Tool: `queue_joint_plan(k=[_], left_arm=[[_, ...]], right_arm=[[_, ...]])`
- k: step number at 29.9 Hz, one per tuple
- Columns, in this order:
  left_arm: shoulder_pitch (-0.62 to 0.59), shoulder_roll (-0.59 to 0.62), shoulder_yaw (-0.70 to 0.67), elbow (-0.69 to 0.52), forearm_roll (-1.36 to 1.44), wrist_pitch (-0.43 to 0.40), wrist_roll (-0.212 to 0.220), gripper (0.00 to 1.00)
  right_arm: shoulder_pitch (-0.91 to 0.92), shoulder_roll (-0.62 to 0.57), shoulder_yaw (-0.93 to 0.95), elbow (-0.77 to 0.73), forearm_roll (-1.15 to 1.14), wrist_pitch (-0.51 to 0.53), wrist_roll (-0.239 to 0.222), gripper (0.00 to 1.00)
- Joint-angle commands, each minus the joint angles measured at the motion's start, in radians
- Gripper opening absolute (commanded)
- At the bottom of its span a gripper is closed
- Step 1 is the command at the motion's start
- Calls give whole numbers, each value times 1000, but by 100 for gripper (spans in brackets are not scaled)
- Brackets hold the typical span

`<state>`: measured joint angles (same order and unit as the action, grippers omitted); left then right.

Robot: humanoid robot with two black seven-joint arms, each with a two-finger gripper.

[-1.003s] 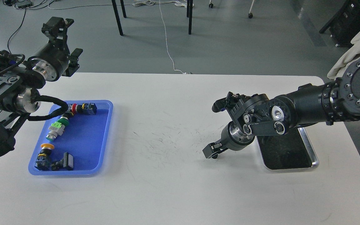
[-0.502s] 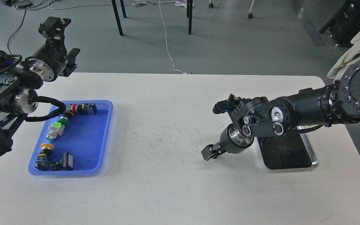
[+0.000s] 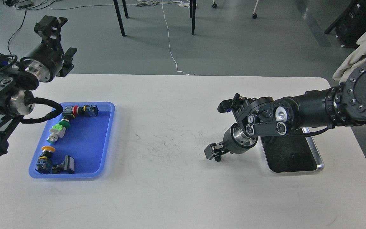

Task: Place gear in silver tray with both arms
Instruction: 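Close the right gripper on the black gear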

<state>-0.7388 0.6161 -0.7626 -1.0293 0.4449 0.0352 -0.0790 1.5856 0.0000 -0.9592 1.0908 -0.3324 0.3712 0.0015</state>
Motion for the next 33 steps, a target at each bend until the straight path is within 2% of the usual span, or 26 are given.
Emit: queue_joint_plan(k=[1, 6, 14, 24, 30, 33], left_arm=[[-1, 1, 0, 0, 0, 0, -1, 98], [1, 1, 0, 0, 0, 0, -1, 98], [1, -1, 2, 0, 0, 0, -2, 98], [6, -1, 3, 0, 1, 0, -8, 98], [7, -1, 3, 0, 0, 0, -8, 98], [7, -1, 3, 1, 1, 0, -8, 98]], right_arm=[[-1, 0, 2, 1, 23, 8, 2, 82], [-7, 0, 2, 1, 24, 8, 2, 82], [-13, 0, 1, 1, 23, 11, 0, 73], [-6, 0, -1, 1, 4, 37, -3, 43], [-1, 0, -4, 1, 1, 46, -8, 34], [1, 0, -4, 1, 1, 48, -8, 25]])
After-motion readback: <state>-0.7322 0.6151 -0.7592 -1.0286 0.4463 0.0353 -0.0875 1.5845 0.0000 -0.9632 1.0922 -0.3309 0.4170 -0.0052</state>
